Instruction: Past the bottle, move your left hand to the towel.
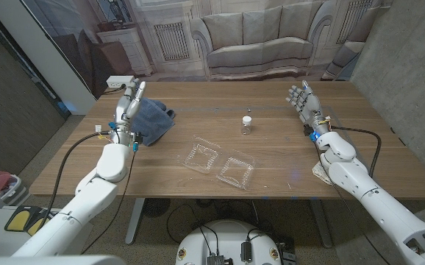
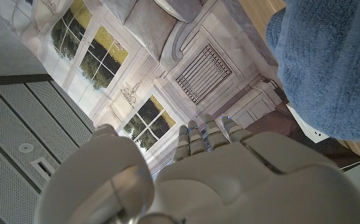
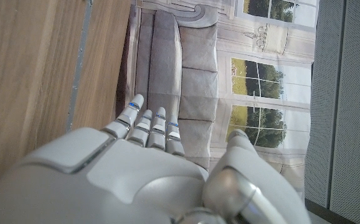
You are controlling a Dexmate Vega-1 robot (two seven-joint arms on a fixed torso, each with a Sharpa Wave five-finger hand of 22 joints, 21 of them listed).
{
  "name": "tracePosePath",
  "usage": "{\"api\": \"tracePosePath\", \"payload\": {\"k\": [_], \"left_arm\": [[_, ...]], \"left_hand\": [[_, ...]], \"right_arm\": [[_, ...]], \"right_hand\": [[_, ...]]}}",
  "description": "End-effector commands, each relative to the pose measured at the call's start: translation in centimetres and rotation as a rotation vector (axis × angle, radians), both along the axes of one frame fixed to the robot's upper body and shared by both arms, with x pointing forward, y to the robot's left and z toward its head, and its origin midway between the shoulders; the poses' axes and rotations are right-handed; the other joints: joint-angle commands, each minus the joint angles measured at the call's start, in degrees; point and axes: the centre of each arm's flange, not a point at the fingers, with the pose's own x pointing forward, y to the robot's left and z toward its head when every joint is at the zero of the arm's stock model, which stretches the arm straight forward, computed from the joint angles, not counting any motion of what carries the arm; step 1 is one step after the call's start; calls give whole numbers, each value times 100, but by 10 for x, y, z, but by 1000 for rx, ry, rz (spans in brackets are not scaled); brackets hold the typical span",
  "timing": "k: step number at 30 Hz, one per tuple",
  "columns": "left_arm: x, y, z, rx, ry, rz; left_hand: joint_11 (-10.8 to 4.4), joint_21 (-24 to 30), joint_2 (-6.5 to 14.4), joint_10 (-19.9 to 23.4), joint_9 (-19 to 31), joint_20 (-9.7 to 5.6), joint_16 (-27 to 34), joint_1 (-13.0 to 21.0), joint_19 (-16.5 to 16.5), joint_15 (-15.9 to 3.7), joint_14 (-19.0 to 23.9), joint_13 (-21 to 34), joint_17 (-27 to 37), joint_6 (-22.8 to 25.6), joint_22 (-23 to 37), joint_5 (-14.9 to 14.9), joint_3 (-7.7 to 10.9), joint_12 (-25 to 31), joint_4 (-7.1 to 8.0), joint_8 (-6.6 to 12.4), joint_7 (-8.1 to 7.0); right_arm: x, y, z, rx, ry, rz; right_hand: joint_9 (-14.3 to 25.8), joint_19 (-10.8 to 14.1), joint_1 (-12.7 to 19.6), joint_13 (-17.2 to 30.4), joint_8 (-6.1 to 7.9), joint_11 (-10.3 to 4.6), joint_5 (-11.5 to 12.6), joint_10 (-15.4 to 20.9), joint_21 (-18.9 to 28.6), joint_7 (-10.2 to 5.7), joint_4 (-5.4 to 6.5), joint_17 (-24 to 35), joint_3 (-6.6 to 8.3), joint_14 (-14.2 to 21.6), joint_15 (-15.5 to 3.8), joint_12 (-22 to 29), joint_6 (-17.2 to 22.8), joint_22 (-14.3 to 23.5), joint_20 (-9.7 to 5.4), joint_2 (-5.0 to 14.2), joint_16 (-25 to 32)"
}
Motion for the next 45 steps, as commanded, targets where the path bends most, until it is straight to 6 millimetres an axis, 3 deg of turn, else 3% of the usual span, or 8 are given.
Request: {"api": "tracePosePath", "payload": {"k": [1,12,32,45], "left_arm": [[-1,18,7,20,6,56],[-7,31,16,57,10,115],[6,40,30,159,10,256],[3,49,38,160,-28,327]], "left_hand": [[-11,28,-4,39,14,-196,7,53,45,-113,60,16,7,76,14,58,2,6,-21,0,-1],[-10,36,-9,59,15,-204,8,71,89,-118,91,16,7,110,14,71,-12,1,-31,-2,-7],[-27,33,-41,109,16,-195,12,73,125,-135,146,17,10,172,13,97,-56,-3,-34,-4,-27],[-60,35,-56,178,17,-210,19,73,164,-137,199,19,11,215,12,122,-86,8,-34,-6,-36]], "right_arm": [[-5,-1,-3,6,4,-7],[-6,-3,-6,7,18,-18],[-11,0,-2,0,27,-37],[-12,-4,-7,32,32,-21]], "right_hand": [[17,57,6,18,29,16,22,43,-10,11,8,6,-13,65,-8,37,54,27,-82,-21,3],[17,76,2,17,31,16,22,60,-30,13,6,5,-19,77,-6,38,62,28,-81,-20,-1],[17,110,3,16,39,23,23,82,-68,9,-2,2,-26,94,-9,37,92,29,-77,-15,-10],[17,132,7,16,36,24,24,91,-85,0,-9,0,-30,107,-18,35,92,30,-81,-17,-13]]}}
